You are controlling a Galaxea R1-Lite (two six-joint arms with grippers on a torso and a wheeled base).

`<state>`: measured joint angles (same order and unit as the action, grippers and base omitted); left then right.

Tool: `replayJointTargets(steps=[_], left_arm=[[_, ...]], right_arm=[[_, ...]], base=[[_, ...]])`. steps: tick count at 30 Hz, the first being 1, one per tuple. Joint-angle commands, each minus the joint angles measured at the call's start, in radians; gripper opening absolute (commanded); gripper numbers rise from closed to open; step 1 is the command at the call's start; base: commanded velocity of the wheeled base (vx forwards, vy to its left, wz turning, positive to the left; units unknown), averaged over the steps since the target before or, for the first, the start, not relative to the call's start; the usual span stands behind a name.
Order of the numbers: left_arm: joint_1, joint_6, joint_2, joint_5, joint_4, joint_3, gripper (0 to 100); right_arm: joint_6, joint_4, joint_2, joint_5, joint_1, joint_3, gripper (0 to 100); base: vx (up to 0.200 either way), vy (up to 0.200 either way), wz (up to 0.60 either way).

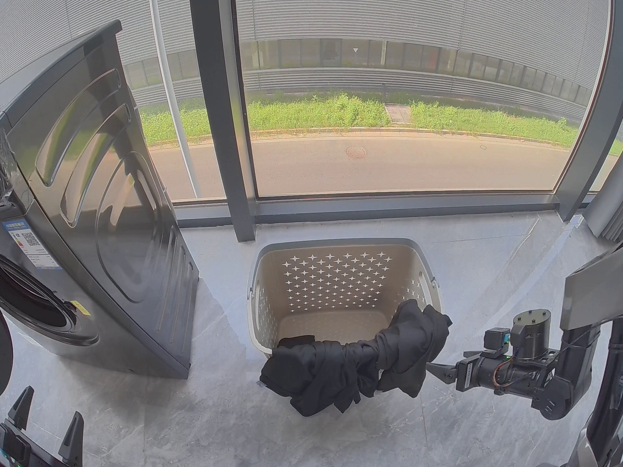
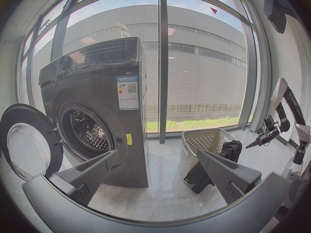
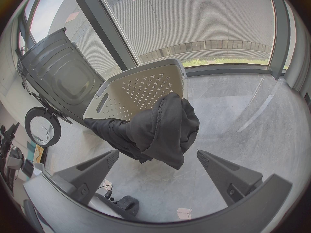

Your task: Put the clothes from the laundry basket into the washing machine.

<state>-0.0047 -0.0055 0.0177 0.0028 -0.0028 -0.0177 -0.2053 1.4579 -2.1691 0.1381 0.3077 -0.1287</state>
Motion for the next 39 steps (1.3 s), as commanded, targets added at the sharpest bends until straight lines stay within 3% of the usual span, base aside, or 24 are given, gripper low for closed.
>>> replayJointTargets(steps=[1, 20, 39], left_arm=[[0.0, -0.001, -0.018, 0.0, 0.0, 0.016, 100], [0.0, -0.004, -0.018, 0.0, 0.0, 0.016, 100], [0.0, -0.004, -0.018, 0.0, 0.0, 0.016, 100]], right_arm=[[-0.003, 0.088, -0.173, -0.011, 0.014, -0.006, 100], [-0.036, 0.088, -0.189, -0.012, 0.041, -0.124, 100], [-0.042, 0.088, -0.189, -0.012, 0.044, -0.098, 100]], base=[[0.0, 0.0, 0.0], [0.0, 0.0, 0.0], [0.032, 0.0, 0.0]])
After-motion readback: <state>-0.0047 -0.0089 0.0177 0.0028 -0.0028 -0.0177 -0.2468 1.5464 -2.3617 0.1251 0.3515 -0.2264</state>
